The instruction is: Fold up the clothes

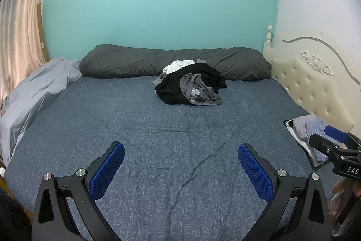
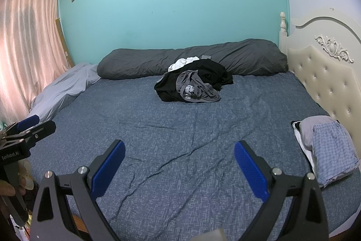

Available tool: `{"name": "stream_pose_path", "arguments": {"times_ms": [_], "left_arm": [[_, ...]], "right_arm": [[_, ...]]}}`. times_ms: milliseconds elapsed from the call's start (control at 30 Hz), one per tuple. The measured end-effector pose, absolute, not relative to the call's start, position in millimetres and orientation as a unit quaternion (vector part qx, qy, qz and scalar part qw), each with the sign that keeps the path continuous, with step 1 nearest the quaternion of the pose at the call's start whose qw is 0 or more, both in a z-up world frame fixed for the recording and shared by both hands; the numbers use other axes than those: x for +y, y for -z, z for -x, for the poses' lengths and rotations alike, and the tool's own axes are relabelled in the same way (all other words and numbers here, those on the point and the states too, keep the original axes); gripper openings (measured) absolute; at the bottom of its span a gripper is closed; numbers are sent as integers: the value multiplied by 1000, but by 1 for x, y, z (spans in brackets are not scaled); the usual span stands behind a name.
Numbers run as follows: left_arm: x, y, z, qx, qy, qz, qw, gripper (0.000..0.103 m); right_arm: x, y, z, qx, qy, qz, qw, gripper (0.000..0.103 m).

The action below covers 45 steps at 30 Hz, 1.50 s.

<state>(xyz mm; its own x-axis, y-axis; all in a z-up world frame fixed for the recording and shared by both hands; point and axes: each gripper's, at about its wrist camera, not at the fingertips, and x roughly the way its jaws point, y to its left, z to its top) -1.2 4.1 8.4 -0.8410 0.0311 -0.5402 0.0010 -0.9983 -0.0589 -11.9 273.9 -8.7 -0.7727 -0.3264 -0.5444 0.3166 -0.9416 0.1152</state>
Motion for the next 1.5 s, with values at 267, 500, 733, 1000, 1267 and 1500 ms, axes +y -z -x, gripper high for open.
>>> {"name": "stream_pose_path", "arguments": {"times_ms": [267,500,733,1000,1267,1500], "left_arm": [[3,-10,2,-30,-959,282,9,103],[3,-11,2,-30,-959,282,7,103],[4,-9,0,-31,-959,281,7,103],[1,-6,7,-37,-957,286,7,103],[-3,14,37,-49,-952,302,10,103],[-11,43,91,-65,-946,318,7,103]], "right_arm": [[274,9,12,-8,941,-292,171,98],[274,8,14,-8,941,-292,170,98],[273,9,14,-7,941,-291,172,98],[274,14,20,-9,940,-297,170,98],[278,33,49,-14,934,-315,165,98],[272,57,96,-15,930,-329,164,98]]}}
